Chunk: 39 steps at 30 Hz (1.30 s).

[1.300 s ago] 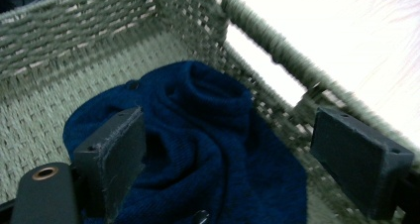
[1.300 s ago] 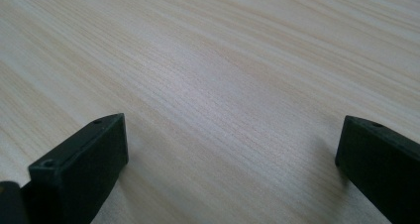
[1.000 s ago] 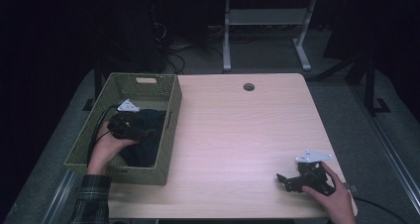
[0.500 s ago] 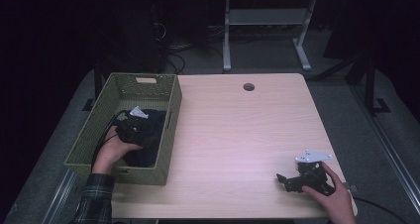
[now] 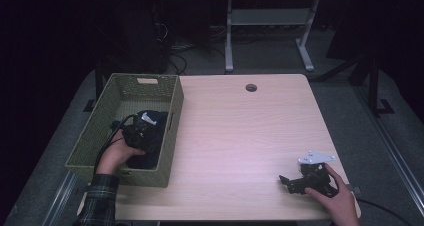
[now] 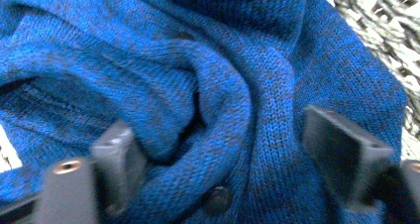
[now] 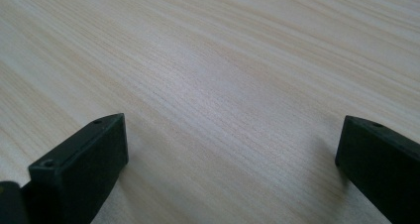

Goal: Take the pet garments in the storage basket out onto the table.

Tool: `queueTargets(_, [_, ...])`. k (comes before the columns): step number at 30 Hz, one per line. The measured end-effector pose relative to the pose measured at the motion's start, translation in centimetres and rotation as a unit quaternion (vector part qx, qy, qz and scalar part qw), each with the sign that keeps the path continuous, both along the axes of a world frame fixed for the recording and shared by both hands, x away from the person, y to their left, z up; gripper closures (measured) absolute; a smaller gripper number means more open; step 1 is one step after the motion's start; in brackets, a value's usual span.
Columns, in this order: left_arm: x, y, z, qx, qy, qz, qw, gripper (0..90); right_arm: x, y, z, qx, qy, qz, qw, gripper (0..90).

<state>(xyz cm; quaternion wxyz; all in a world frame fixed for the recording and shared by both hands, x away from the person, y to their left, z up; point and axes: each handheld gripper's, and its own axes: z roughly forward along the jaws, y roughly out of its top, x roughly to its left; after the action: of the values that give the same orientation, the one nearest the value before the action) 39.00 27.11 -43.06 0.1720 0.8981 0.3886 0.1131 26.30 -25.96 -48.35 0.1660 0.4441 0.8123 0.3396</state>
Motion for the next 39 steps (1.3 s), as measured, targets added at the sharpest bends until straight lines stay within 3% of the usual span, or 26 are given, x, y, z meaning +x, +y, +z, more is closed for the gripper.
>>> queueTargets(2, [0.0, 0.1, 0.2, -0.003, 0.005, 0.004, 1.0000, 32.6, 0.0, 0.0, 0.0, 0.000, 0.000, 0.000, 1.0000, 0.0])
queueTargets(5, [-0.1, 0.4, 0.6, -0.009, 0.009, 0.012, 0.9998, 55.2, 0.0, 0.0, 0.0, 0.000, 0.000, 0.000, 1.0000, 0.0])
queueTargets(8, [-0.1, 0.5, 0.7, -0.014, 0.013, 0.015, 0.9997, 63.6, 0.0, 0.0, 0.0, 0.000, 0.000, 0.000, 1.0000, 0.0])
queueTargets(15, [-0.1, 1.4, 1.5, -0.049, 0.019, 0.036, 0.9980, 68.2, 0.0, 0.0, 0.0, 0.000, 0.000, 0.000, 1.0000, 0.0])
queueTargets(20, [-0.2, 2.2, 2.1, -0.089, 0.010, 0.053, 0.9945, 68.8, 0.0, 0.0, 0.0, 0.000, 0.000, 0.000, 1.0000, 0.0])
queueTargets(27, [-0.4, 3.0, 3.4, -0.126, -0.019, 0.063, 0.9898, 69.5, 0.0, 0.0, 0.0, 0.000, 0.000, 0.000, 1.0000, 0.0])
queueTargets(34, [-1.0, 4.5, 5.4, -0.169, -0.058, 0.079, 0.9808, 70.0, 0.0, 0.0, 0.0, 0.000, 0.000, 0.000, 1.0000, 0.0])
queueTargets(39, [-1.6, 5.6, 6.9, -0.204, -0.082, 0.083, 0.9720, 70.0, 0.0, 0.0, 0.0, 0.000, 0.000, 0.000, 1.0000, 0.0])
